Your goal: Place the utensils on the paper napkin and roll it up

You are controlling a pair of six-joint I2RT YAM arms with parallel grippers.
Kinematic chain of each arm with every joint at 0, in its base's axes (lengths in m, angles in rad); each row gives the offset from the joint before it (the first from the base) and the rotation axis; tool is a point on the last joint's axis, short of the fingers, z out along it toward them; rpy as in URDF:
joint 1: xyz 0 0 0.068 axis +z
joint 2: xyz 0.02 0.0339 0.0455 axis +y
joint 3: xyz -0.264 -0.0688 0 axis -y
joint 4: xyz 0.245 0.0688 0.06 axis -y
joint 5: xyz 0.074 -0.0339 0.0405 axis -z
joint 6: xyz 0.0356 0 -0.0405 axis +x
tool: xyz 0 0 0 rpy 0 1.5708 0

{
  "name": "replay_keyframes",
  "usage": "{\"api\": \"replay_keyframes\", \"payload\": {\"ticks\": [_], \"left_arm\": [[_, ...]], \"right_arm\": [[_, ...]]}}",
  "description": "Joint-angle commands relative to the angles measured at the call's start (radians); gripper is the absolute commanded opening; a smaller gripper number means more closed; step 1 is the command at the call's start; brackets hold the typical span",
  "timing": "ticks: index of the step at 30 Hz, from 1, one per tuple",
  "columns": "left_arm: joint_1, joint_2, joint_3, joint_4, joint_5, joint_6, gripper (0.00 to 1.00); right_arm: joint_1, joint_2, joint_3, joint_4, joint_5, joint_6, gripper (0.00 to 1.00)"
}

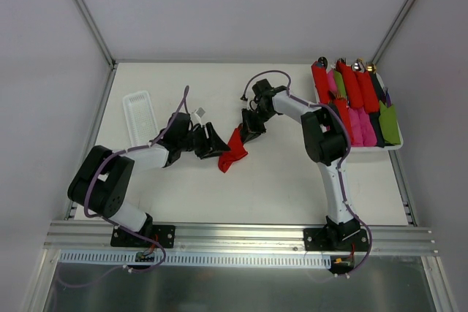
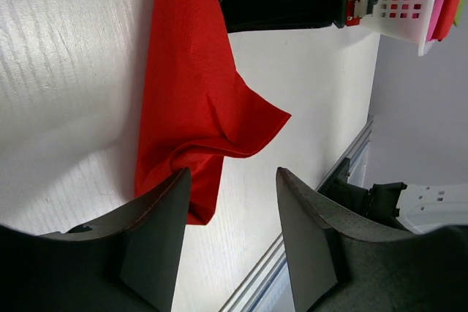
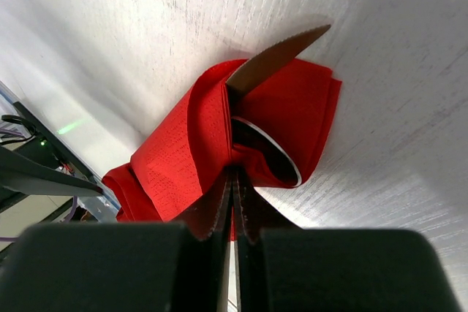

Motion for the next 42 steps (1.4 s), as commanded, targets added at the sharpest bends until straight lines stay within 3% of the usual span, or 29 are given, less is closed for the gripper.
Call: {"api": "replay_keyframes", "payload": {"ticks": [1, 11, 20, 27, 42], "left_arm": [[0.034, -0.077, -0.023, 0.017, -0.038, 0.027, 0.51], [0.044, 0.053, 0.052, -0.034, 0.017, 0.062, 0.45], [0.000, 0.045, 0.057, -0.043, 0.062, 0.084, 0.15], [-0.034, 0.014, 0.050, -0.101, 0.052, 0.145, 0.02], [-0.124, 0.041, 0.069, -0.307, -0.056, 0.280, 0.00]], "right_arm": [[0.010, 0.027, 0.025, -0.025, 0.041, -0.017, 0.02], [0.014, 0.033, 0.030, -0.025, 0.041, -0.009, 0.01], [0.014, 0.045, 0.042, -0.039, 0.049, 0.001, 0.00], [0.015, 0.047, 0.047, -0.048, 0.055, 0.004, 0.00], [0.015, 0.048, 0.056, -0.061, 0.066, 0.003, 0.00]]}}
